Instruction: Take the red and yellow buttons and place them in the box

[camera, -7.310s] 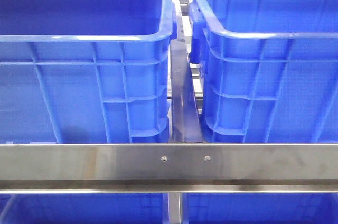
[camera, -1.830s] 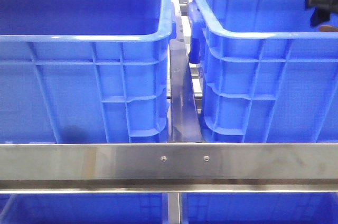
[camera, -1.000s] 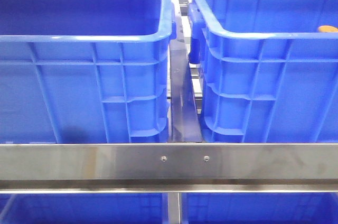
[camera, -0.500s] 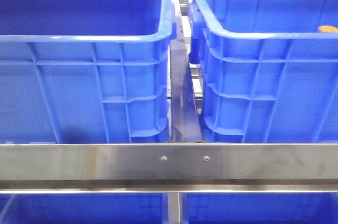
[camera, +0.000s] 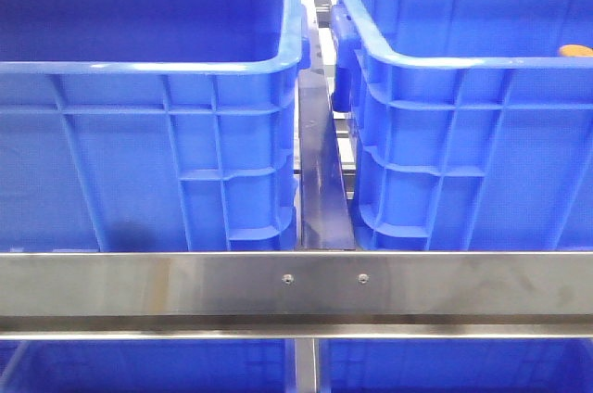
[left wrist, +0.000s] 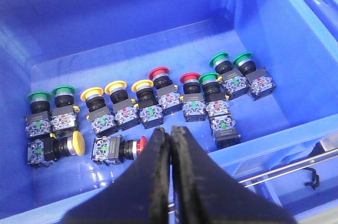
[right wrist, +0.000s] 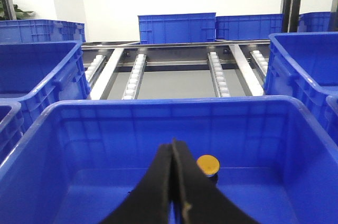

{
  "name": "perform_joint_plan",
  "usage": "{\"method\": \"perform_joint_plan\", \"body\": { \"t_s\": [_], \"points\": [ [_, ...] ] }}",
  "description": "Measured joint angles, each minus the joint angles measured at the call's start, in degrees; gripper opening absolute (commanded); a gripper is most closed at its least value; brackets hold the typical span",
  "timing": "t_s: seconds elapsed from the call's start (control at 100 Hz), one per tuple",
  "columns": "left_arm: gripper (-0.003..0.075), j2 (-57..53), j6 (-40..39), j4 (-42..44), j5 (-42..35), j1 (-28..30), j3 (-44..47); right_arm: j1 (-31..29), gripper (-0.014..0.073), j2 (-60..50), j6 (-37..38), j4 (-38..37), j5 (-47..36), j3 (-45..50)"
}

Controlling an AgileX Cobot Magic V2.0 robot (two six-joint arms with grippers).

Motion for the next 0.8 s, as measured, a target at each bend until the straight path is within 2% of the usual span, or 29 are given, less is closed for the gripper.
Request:
{"method": "perform_joint_plan", "body": {
  "t_s": [0.8],
  "points": [
    [-0.0019, 0.0, 1.35, 0.0, 0.2, 0.0, 0.0, 0.0, -0.0068, 0.0, 0.0, 0.0, 0.0, 0.0]
  ]
}}
